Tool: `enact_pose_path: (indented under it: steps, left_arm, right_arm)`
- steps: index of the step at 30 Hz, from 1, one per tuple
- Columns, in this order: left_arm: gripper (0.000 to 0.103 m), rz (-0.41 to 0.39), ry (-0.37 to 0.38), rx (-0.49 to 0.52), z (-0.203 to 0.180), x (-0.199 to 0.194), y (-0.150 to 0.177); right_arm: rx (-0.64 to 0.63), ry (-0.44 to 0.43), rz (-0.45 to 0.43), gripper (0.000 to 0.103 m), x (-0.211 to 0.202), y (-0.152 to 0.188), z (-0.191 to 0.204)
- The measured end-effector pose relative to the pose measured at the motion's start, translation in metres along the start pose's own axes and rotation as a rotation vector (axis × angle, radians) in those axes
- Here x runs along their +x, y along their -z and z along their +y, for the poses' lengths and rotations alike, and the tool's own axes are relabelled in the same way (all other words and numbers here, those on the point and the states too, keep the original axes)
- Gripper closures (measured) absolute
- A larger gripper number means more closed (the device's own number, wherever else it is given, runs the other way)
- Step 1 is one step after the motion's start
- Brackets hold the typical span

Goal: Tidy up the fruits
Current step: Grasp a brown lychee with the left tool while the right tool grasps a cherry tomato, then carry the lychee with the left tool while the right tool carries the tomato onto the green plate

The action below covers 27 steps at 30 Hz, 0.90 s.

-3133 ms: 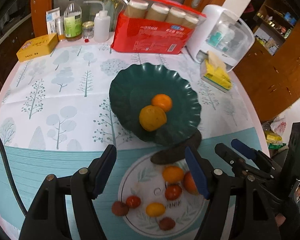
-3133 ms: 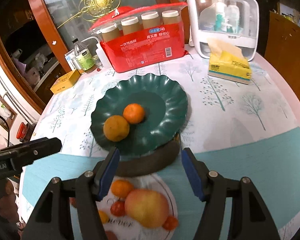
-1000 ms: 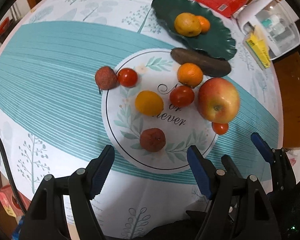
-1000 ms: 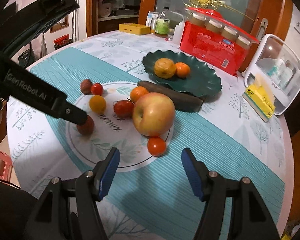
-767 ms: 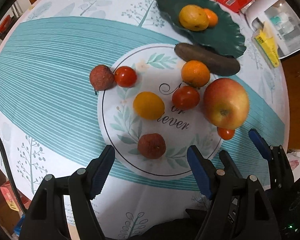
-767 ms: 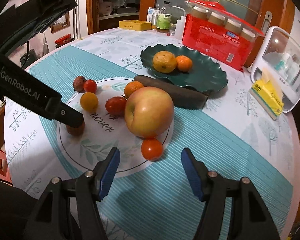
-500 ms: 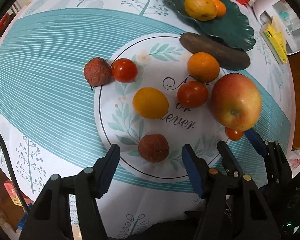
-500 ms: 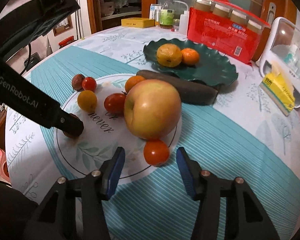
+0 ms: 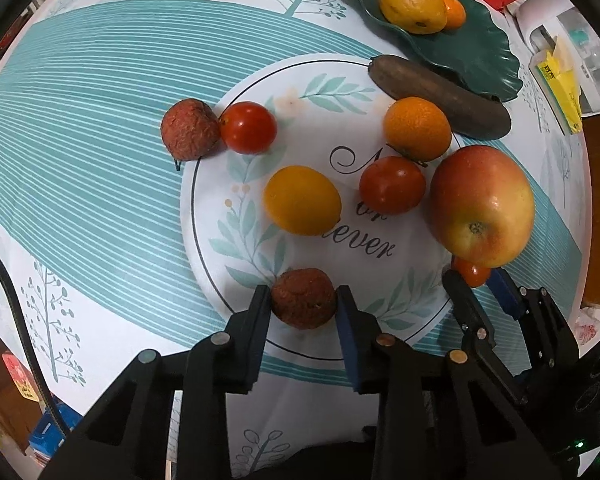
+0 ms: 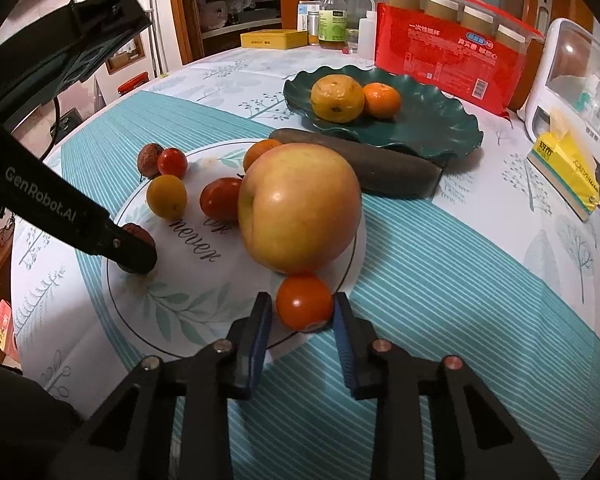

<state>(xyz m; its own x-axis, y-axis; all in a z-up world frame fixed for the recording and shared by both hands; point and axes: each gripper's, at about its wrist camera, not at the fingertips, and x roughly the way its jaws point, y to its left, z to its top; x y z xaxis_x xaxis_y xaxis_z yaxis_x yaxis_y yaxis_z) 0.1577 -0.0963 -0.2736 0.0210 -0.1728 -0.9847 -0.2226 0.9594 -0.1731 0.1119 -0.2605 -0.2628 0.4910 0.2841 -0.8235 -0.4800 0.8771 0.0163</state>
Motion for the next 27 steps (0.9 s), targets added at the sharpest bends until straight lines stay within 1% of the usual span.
enact_pose_path:
  steps: [5, 12, 16, 20, 27]
  left_arm:
    - [0.072, -0.025, -0.003, -0.005, 0.006, -0.009, 0.01]
    - [0.072, -0.103, -0.018, 0.016, 0.014, -0.033, 0.018]
    - [0.072, -0.131, -0.028, 0.034, 0.021, -0.047, 0.017]
    - [0.072, -0.167, -0.037, 0.072, 0.024, -0.067, 0.011]
    - [0.072, -0.214, -0.027, 0.143, 0.023, -0.097, -0.017]
  right_arm:
    - [0.035, -0.026, 0.004, 0.076, -0.003, 0.0, -0.005]
    - [0.058, -0.012, -0.016, 0.076, -0.018, 0.003, -0.008]
    - [0.096, 0.028, -0.018, 0.076, -0.026, 0.007, -0.017]
    - [0.119, 0.093, -0.025, 0.076, -0.034, 0.012, -0.024]
    - [0.171, 0.169, -0.03, 0.076, -0.04, 0.009, -0.031]
